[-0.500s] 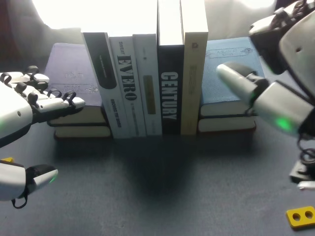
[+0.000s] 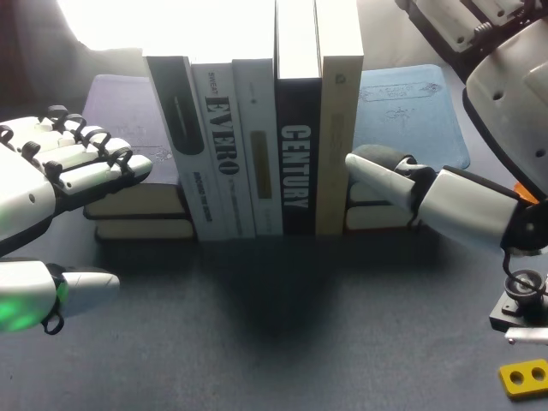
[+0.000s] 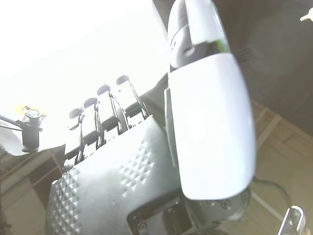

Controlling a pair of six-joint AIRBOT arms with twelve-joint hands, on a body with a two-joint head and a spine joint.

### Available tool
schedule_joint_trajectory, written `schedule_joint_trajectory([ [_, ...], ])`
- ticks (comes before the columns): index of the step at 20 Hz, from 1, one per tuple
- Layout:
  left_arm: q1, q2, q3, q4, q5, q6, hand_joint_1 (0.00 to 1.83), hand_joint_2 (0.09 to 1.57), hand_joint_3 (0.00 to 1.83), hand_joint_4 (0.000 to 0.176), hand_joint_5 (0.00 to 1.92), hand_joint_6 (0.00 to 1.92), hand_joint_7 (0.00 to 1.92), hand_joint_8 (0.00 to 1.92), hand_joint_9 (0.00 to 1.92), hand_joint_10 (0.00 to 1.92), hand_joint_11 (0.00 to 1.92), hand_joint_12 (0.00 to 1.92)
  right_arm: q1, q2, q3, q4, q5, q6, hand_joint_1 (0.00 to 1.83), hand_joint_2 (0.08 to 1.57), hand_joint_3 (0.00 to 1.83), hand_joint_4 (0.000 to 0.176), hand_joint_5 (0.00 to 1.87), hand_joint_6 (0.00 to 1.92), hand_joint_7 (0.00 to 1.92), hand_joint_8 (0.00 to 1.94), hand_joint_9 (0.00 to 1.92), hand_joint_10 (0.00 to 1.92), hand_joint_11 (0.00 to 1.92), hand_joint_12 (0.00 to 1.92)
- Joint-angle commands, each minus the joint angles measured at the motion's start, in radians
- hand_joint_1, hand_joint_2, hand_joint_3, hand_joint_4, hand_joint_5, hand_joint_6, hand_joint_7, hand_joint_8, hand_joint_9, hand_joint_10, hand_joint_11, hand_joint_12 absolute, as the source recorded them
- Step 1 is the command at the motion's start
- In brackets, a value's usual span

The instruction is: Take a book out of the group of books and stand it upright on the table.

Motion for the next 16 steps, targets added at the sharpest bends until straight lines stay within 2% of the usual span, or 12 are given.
schedule_joint_trajectory([
  [1,-0.009,-0.002,0.005,0.019,0.106,0.001,0.06,1.33,0.00,0.000,0.00,0.00,0.04,0.01,0.01,0.00,0.00,0.21,0.014,0.005,-0.007,-0.068,0.100,0.001,0.29,1.07,0.01,0.000,0.02,0.00,0.06,0.00,0.03,0.01,0.00,0.24],
  [3,-0.009,-0.002,0.013,0.019,0.106,0.001,0.07,1.33,0.00,0.000,0.00,0.00,0.04,0.01,0.01,0.00,0.00,0.21,0.023,0.000,-0.007,-0.068,0.100,0.007,0.37,1.06,0.00,0.000,0.01,0.00,0.05,0.00,0.01,0.00,0.00,0.14],
  [5,-0.008,-0.002,0.023,0.019,0.101,0.001,0.07,1.33,0.00,0.000,0.00,0.00,0.03,0.00,0.01,0.00,0.00,0.17,0.033,-0.008,-0.007,-0.065,0.099,0.019,0.54,1.06,0.00,0.000,0.00,0.00,0.01,0.00,0.00,0.00,0.00,0.09],
  [6,-0.009,-0.002,0.027,0.019,0.097,0.001,0.06,1.34,0.00,0.000,0.01,0.00,0.05,0.01,0.03,0.01,0.00,0.22,0.038,-0.012,-0.007,-0.057,0.096,0.024,0.60,1.05,0.00,0.000,0.00,0.00,0.03,0.00,0.01,0.00,0.00,0.19],
  [8,-0.009,-0.002,0.030,0.017,0.097,0.001,0.03,1.34,0.00,0.000,0.01,0.00,0.05,0.00,0.03,0.00,0.00,0.22,0.068,-0.023,-0.006,0.004,0.066,0.033,0.65,1.04,0.00,0.000,0.01,0.00,0.04,0.00,0.00,0.00,0.00,0.20],
  [11,-0.009,-0.002,0.025,0.009,0.096,0.001,0.04,1.34,0.00,0.000,0.00,0.00,0.03,0.00,0.02,0.00,0.00,0.20,0.159,-0.041,0.005,0.173,0.005,0.037,0.62,1.05,0.00,0.000,0.01,0.00,0.03,0.00,0.00,0.00,0.00,0.15],
  [12,-0.009,-0.002,0.024,0.004,0.096,0.001,0.06,1.34,0.00,0.000,0.00,0.00,0.04,0.00,0.02,0.00,0.00,0.24,0.181,-0.044,0.012,0.195,-0.013,0.046,0.60,1.05,0.00,0.000,0.01,0.00,0.03,0.00,0.00,0.00,0.00,0.15],
  [16,-0.010,-0.002,0.024,0.003,0.096,0.001,0.02,1.35,0.00,0.000,0.02,0.01,0.03,0.00,0.02,0.00,0.00,0.24,0.280,-0.066,0.089,0.255,-0.234,0.133,0.52,1.05,0.00,0.003,0.04,0.01,0.04,0.00,0.03,0.01,0.00,0.24],
])
